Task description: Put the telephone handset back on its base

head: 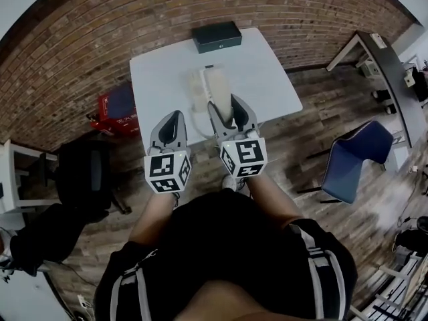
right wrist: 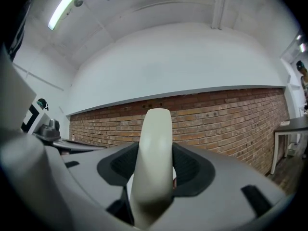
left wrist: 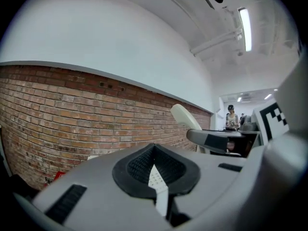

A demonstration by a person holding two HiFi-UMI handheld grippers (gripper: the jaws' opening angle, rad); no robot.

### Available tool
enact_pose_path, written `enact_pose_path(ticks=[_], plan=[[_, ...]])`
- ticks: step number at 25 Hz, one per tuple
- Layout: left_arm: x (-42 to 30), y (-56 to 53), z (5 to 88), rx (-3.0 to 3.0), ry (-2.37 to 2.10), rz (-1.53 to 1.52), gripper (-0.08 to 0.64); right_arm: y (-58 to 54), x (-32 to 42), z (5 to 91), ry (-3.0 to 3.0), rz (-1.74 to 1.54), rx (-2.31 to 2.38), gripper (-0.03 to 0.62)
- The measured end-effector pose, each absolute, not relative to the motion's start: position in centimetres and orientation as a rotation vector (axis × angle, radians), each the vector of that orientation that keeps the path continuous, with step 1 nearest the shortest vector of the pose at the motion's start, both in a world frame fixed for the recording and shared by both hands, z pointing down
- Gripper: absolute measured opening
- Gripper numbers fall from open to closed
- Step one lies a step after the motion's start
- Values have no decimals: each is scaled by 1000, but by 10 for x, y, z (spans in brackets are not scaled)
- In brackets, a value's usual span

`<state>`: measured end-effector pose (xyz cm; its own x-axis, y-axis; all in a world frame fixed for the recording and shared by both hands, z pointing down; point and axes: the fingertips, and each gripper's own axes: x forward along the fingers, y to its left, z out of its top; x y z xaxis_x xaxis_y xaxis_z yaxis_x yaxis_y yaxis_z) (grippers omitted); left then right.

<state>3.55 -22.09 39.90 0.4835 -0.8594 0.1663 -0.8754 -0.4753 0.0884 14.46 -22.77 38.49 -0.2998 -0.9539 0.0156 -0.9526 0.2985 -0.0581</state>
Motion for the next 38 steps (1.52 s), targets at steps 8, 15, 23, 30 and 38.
enact_pose_path(ticks=[8, 15, 23, 30, 38], plan=[[79, -245, 404, 2471, -1652, 191, -3, -270, 192, 408, 2593, -226, -1741, 204], [82, -259, 408, 2466, -1673, 222, -3, -298, 193, 417, 2594, -298, -1683, 204], [63, -286, 409, 2482, -1652, 190, -3, -331, 168, 428, 2612, -318, -1679, 204], [41, -312, 408, 2476, -1643, 180, -3, -360, 151, 438, 2615, -380, -1714, 204], [19, -333, 424, 2419, -1657, 206, -3, -394, 139, 481, 2641, -507, -1826, 204]])
